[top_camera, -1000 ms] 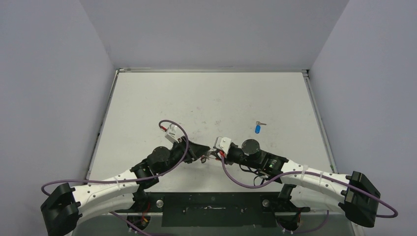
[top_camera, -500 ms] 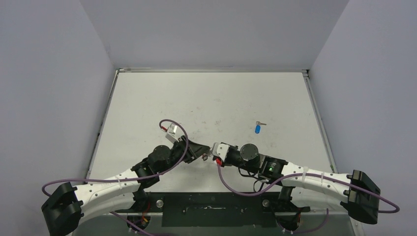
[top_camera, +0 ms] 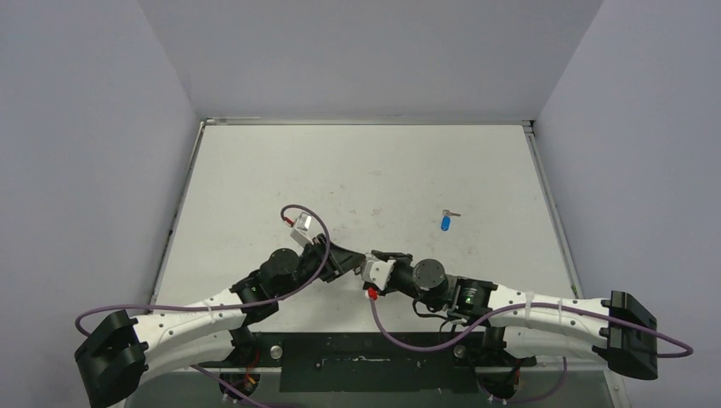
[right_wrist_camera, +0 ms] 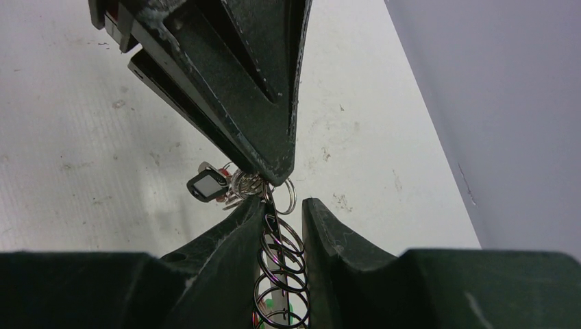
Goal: Put the keys on the keyring
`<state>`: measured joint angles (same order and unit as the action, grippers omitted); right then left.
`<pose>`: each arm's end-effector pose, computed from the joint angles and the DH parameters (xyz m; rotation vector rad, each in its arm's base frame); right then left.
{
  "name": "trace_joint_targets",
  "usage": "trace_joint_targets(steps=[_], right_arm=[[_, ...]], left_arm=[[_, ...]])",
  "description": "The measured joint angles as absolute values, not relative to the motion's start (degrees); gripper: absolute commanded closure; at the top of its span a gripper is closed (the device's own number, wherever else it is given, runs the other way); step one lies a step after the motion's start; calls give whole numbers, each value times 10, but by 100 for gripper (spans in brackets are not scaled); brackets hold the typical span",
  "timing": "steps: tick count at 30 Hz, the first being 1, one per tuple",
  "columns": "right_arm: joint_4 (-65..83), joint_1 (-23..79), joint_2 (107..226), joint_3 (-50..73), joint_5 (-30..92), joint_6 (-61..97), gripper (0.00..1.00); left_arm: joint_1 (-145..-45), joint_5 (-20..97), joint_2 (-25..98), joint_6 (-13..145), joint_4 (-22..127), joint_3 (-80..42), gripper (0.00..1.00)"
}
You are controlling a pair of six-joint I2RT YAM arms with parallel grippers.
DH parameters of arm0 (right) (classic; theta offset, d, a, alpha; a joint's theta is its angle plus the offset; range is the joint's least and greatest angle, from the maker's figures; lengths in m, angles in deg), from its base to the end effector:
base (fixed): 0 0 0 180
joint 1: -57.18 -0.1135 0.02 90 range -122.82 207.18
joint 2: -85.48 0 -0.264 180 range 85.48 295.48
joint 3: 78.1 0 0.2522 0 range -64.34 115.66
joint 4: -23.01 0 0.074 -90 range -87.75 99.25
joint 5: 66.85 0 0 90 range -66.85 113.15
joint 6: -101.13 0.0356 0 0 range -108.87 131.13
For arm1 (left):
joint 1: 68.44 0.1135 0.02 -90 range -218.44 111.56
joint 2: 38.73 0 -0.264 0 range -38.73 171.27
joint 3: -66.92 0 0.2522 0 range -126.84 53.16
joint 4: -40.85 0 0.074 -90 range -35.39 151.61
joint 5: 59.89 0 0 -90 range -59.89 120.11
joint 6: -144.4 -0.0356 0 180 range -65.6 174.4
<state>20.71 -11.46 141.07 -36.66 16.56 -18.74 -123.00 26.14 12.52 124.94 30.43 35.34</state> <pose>0.0840 0.2036 0.2387 -1.3642 1.2814 0.3623 0.1182 -0.1618 0.2169 -0.3363 1.9717 -1.4767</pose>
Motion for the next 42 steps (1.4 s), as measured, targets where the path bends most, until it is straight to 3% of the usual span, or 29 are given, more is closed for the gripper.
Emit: trace_joint_targets(steps=[21,33,42], right_arm=[[194,-142,1411,-367,143,-212,100],[194,-142,1411,-367,141,-212,100],[194,-142,1411,-367,140,-212,100]], left_arm=[[-1216,292,173,1242,252,331,74],[-1216,301,153,1206,328,309,63],[-1216,294,147,1192,386,301,63]])
